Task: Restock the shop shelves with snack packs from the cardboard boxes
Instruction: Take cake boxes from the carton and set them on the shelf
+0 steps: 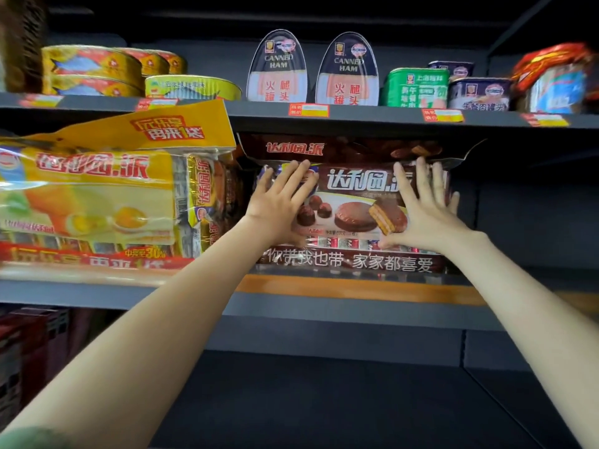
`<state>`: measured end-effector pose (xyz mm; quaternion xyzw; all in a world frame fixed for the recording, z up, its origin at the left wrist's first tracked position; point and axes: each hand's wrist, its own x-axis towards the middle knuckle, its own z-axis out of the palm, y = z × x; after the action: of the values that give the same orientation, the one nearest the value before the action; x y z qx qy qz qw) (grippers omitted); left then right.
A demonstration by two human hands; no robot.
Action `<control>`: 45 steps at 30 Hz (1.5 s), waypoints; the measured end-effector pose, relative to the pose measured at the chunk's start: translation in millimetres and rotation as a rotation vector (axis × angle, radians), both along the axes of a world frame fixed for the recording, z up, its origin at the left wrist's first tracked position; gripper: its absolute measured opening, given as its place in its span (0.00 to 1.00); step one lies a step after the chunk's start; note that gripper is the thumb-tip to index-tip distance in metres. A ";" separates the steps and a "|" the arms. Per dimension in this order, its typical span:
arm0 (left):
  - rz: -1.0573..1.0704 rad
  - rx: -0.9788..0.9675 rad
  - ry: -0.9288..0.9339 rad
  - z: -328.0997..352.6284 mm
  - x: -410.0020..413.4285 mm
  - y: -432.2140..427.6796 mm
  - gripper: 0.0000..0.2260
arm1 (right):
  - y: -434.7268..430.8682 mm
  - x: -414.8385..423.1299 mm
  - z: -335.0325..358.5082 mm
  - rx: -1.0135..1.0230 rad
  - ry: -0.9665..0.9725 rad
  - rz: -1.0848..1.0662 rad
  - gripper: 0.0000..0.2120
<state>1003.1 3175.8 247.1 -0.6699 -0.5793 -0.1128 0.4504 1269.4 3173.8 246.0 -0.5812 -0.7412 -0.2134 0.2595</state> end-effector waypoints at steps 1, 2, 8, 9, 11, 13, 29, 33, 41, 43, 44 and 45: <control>0.022 0.001 -0.007 0.5 -2.5 -2.1 0.55 | 0.2 -5.1 -0.9 0.006 -0.013 0.020 0.63; 0.048 0.004 -0.014 0.7 -6.3 -3.8 0.55 | 1.0 -10.3 -2.6 0.013 -0.034 0.039 0.62; 0.017 0.009 -0.068 -11.5 -17.6 -13.6 0.51 | 6.8 -24.3 -6.4 0.014 -0.099 -0.005 0.59; -0.023 0.006 -0.106 -13.5 -16.3 -16.2 0.49 | 5.0 -24.6 -5.7 0.015 -0.100 -0.021 0.59; -0.123 0.008 -0.220 -21.4 -14.0 -23.5 0.42 | -0.7 -28.2 -9.7 0.049 -0.084 -0.042 0.57; -0.262 0.066 -0.361 -32.4 -10.1 -35.9 0.32 | -11.5 -35.4 -17.9 0.150 -0.043 -0.018 0.49; 0.008 -0.202 -0.999 -386.8 -62.5 -278.6 0.17 | -194.2 -217.1 -352.2 -0.380 0.093 1.048 0.15; 0.317 -0.359 -1.044 -457.6 -93.6 -352.9 0.13 | -231.8 -262.0 -425.8 -0.731 0.007 1.163 0.15; 0.715 -0.565 -1.214 -569.9 -159.6 -422.2 0.15 | -242.3 -322.8 -555.4 -1.096 -0.133 0.975 0.17; 0.740 -0.651 -1.245 -604.0 -180.1 -420.1 0.15 | -231.7 -336.7 -594.1 -1.168 -0.187 0.888 0.20; 0.742 -0.695 -1.247 -623.3 -191.0 -417.5 0.16 | -226.6 -344.4 -613.8 -1.195 -0.218 0.843 0.21; 0.750 -0.755 -1.248 -642.4 -202.1 -413.6 0.16 | -221.9 -352.1 -633.5 -1.219 -0.254 0.794 0.22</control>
<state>801.0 2762.2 -395.3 -0.3522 -0.9078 -0.1040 -0.2027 917.3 2952.0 -387.5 -0.2810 -0.9071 0.2804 -0.1397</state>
